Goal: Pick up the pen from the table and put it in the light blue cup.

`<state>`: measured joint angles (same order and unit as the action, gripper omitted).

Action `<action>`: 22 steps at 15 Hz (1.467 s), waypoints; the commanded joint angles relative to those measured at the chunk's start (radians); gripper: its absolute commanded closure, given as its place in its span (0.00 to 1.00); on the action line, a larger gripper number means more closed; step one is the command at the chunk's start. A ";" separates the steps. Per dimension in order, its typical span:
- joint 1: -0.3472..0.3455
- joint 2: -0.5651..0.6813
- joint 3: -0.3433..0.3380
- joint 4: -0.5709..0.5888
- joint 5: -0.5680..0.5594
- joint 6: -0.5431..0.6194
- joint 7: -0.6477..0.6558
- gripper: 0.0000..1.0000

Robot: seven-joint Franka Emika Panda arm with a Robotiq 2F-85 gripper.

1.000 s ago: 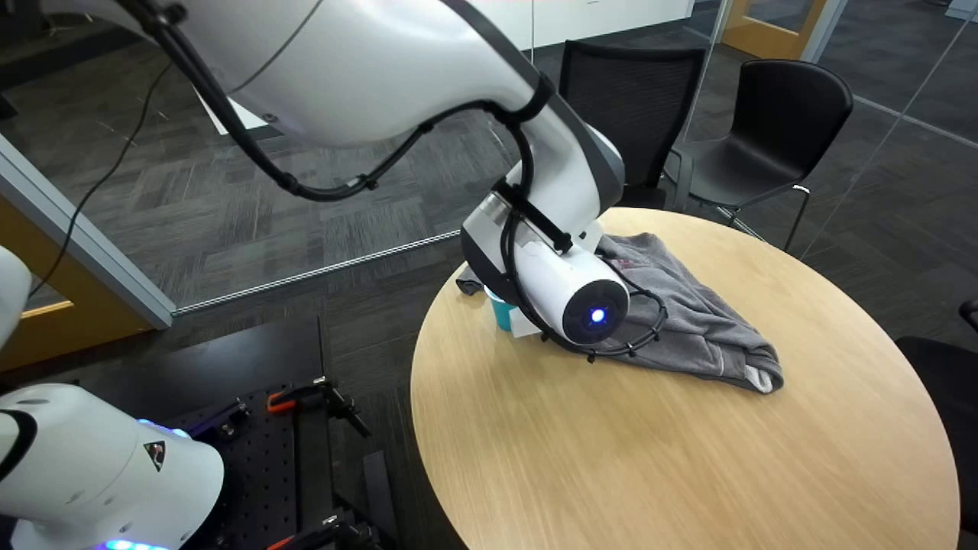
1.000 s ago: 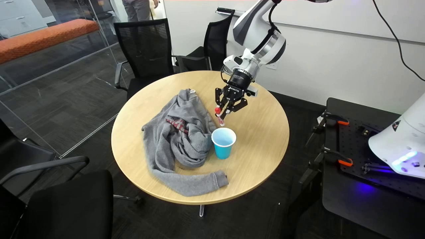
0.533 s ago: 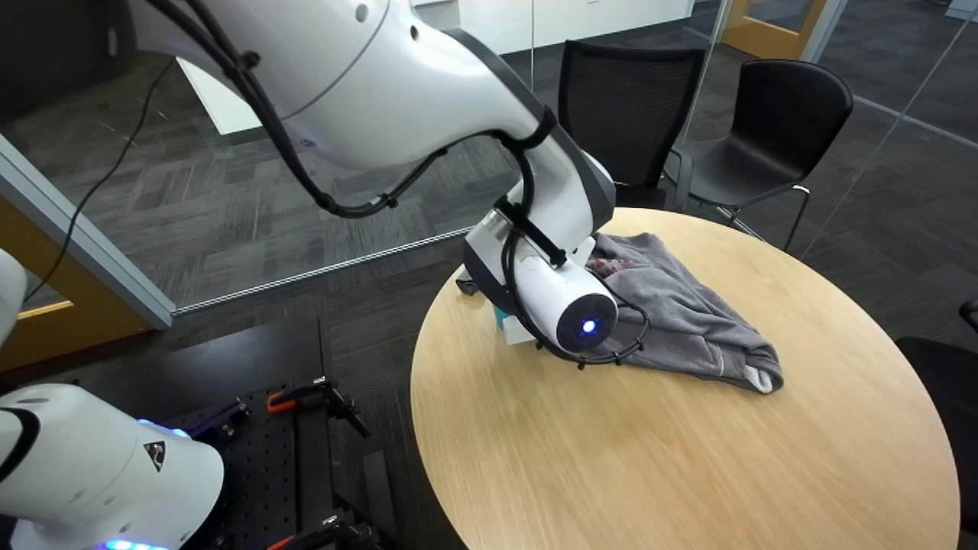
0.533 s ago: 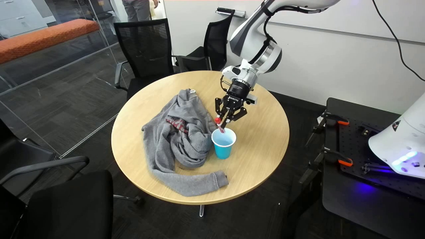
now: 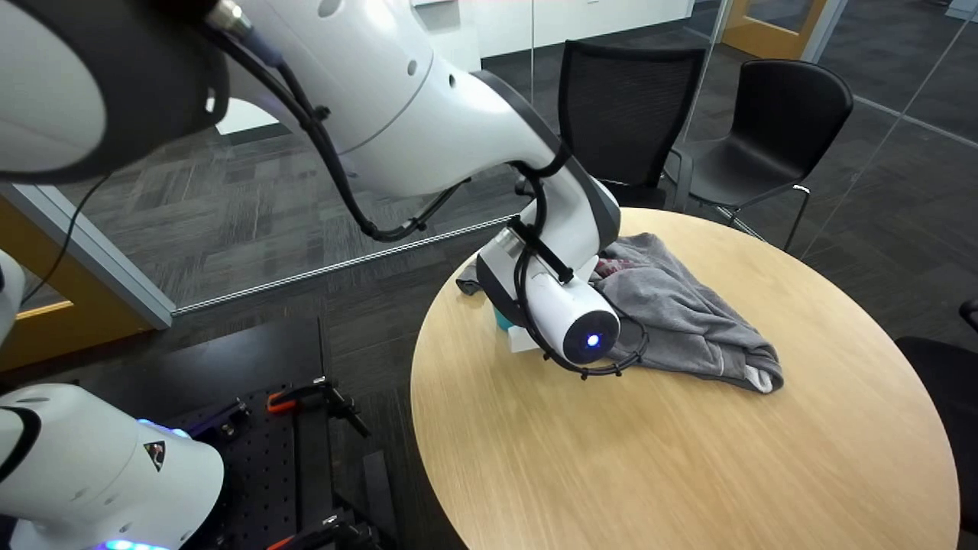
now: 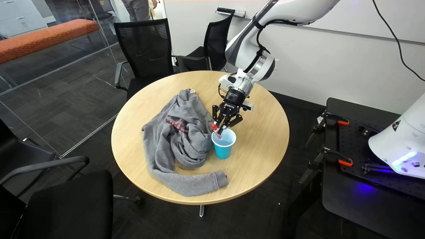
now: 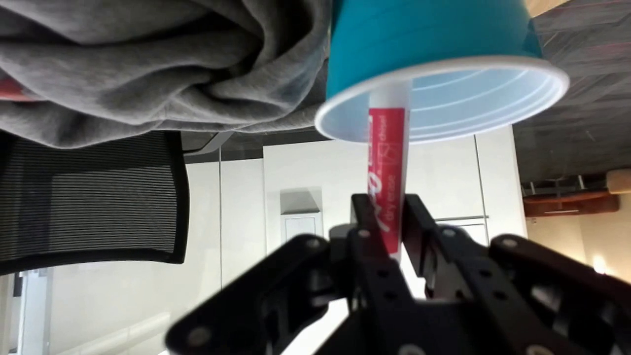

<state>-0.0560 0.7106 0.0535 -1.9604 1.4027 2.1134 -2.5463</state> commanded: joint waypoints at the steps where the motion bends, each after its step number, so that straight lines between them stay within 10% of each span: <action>1: 0.020 0.032 -0.016 0.036 0.020 0.007 0.006 0.95; 6: 0.025 0.052 -0.017 0.034 0.028 0.027 0.004 0.95; 7: 0.027 0.053 -0.017 0.031 0.030 0.034 0.007 0.56; 15: 0.030 0.020 -0.013 -0.006 0.069 0.050 -0.028 0.02; 22: 0.049 -0.098 -0.020 -0.070 0.094 0.045 -0.058 0.00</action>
<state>-0.0353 0.7189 0.0524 -1.9720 1.4780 2.1359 -2.6063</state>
